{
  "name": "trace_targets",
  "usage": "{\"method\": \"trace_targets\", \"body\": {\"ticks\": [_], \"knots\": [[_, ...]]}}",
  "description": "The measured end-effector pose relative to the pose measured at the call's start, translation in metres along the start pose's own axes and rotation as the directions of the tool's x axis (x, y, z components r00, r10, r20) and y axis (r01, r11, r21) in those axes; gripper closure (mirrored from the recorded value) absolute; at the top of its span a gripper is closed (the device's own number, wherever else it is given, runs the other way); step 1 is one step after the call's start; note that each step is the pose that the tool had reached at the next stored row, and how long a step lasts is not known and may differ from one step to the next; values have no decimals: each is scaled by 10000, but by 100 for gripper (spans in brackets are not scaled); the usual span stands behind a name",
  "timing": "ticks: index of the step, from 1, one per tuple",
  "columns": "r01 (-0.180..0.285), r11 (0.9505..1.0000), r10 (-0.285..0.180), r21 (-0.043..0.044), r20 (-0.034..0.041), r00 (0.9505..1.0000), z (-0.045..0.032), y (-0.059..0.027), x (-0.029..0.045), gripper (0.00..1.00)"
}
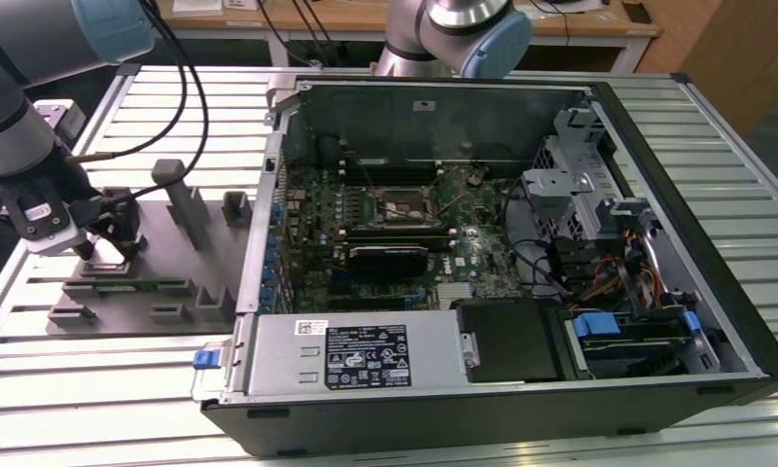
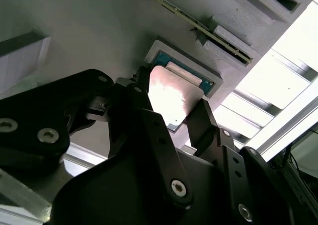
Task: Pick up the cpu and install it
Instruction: 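Pick up the cpu and move it towards the insertion slot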
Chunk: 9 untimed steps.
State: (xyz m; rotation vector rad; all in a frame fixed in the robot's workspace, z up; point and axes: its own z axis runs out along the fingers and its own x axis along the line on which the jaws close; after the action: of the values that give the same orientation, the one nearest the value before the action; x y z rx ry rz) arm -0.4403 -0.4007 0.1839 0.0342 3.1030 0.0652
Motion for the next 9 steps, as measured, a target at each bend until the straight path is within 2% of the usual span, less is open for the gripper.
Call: {"method": "trace_targets", "body": {"ticks": [3, 9], "knots": [[0, 10000, 0, -4, 0, 10000, -16, 0, 0, 46], [0, 10000, 0, -28, -1, 10000, -96, 4, -4, 46]]}}
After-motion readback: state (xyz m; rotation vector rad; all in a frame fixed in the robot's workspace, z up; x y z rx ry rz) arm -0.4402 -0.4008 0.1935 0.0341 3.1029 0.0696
